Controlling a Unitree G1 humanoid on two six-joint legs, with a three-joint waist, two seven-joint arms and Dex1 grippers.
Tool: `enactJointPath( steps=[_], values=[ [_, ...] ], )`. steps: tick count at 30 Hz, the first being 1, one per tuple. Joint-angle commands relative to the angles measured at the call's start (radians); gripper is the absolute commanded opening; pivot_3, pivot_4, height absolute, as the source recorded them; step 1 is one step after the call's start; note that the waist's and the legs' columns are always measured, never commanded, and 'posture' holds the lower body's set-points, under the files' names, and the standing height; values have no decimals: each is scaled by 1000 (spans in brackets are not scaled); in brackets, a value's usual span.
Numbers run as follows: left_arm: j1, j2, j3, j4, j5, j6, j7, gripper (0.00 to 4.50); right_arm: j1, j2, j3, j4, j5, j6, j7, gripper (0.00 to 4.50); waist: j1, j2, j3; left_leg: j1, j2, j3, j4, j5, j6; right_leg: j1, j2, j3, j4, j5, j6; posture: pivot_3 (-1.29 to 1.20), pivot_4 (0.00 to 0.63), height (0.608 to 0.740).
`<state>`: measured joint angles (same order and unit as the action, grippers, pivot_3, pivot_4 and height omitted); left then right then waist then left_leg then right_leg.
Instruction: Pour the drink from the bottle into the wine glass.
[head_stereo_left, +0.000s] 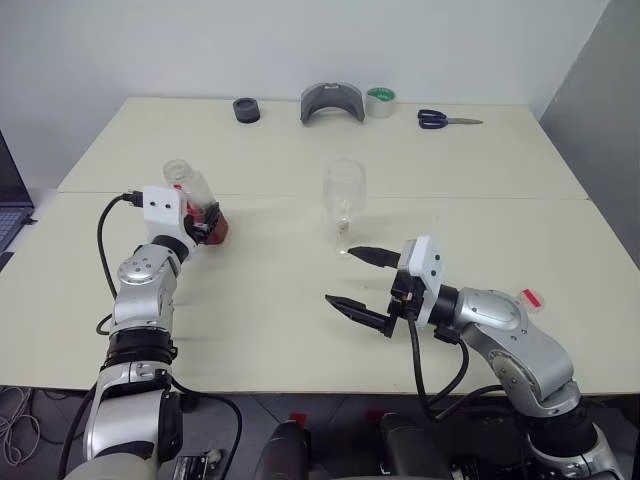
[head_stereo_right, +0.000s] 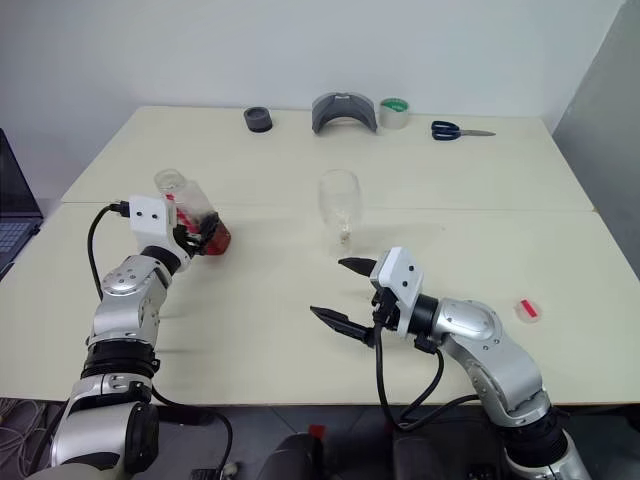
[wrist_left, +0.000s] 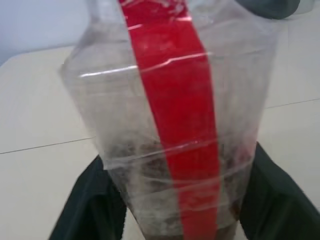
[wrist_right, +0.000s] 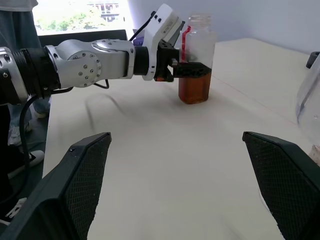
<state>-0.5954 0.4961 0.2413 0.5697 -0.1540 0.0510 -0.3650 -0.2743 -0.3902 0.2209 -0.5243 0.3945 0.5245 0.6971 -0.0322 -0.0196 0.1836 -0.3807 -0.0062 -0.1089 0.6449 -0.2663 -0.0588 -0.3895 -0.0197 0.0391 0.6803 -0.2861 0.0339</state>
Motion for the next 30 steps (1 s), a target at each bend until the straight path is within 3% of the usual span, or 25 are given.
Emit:
enactJointPath(
  steps=[1, 8, 17, 22, 30],
  values=[
    [-25, 10, 6, 2, -2, -30, -3, 1870, -18, 3, -3, -15, 0, -29, -1, 4500, 0, 0, 0, 0, 0, 0, 0, 0, 0, 0, 0, 0, 0, 0, 0, 0, 150, 740],
    [-31, 14, -14, -18, 2, -39, -41, 1763, -8, 0, -24, -19, -12, -46, -18, 4500, 0, 0, 0, 0, 0, 0, 0, 0, 0, 0, 0, 0, 0, 0, 0, 0, 150, 740],
    [-95, 5, -140, -132, 74, -43, -91, 1763, 80, -21, -172, -109, 8, -8, -119, 4500, 5, -1, 0, -2, -1, -1, 0, 0, 0, 0, -1, -1, 0, 0, 0, 0, 150, 740],
    [-189, -2, -221, -98, 143, -99, -111, 1763, 114, -47, -237, -122, -40, -75, -155, 4500, 3, -1, 0, -2, -1, 0, 0, 0, 0, 0, 0, -1, 0, 0, 0, 0, 150, 740],
    [-340, -12, -326, 43, 246, -271, -138, 1762, 104, -149, -386, -103, 72, -25, -99, 4500, 0, -1, 1, -1, -1, 1, 0, 0, 0, 0, 1, 0, 0, 0, 0, 0, 150, 740]
  ],
)
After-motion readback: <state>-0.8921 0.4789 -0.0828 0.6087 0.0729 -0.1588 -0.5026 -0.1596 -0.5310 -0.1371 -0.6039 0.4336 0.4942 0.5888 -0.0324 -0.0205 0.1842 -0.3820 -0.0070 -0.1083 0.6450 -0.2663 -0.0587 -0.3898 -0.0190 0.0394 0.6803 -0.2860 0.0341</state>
